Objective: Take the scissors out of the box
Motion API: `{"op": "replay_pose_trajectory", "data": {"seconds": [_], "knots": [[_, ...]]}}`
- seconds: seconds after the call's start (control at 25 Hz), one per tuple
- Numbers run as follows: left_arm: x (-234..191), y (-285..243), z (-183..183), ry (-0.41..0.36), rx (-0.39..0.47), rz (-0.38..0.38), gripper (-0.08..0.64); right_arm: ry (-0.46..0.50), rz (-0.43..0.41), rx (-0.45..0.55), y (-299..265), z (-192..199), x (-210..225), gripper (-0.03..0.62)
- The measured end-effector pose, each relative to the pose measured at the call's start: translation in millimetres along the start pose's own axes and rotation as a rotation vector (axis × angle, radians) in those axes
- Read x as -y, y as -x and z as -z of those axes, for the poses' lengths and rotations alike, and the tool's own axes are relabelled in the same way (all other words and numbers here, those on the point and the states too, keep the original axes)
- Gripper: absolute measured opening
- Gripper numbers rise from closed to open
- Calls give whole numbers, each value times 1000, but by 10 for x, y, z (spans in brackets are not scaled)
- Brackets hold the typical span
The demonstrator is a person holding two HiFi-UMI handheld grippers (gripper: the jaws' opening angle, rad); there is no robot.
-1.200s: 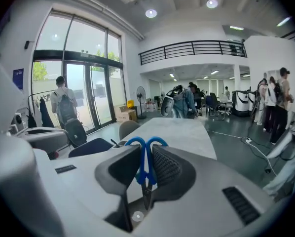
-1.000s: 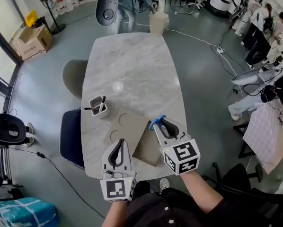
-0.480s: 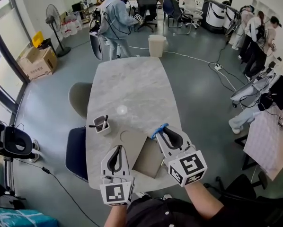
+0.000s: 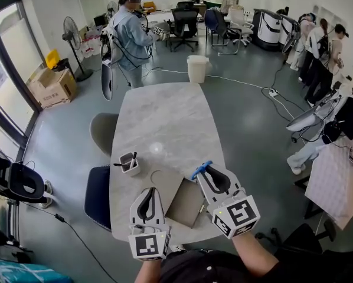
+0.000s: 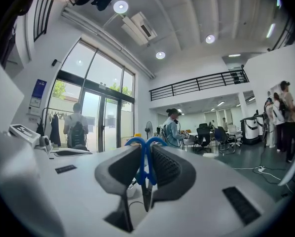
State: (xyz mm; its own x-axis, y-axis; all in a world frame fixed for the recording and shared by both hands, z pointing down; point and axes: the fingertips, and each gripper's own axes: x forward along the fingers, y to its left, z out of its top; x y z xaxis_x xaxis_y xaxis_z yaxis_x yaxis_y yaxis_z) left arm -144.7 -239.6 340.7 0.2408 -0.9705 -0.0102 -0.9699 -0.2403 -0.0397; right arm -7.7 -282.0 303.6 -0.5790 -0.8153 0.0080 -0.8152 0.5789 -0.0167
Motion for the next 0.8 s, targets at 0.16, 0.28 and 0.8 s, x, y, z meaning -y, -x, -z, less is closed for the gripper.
{"op": "replay_pose_trajectory", "data": {"seconds": [0.16,0.28,0.8], "knots": [[8,23,-34,-8,8,-7,17,0,12,10,35,1,26,70],[-7,40,-75,-7,18,-18,17,1,20,15,55,18,26,69],[-51,84,-87,-14,31,-28,17,29,26,-6,42,74,-24,69]]}}
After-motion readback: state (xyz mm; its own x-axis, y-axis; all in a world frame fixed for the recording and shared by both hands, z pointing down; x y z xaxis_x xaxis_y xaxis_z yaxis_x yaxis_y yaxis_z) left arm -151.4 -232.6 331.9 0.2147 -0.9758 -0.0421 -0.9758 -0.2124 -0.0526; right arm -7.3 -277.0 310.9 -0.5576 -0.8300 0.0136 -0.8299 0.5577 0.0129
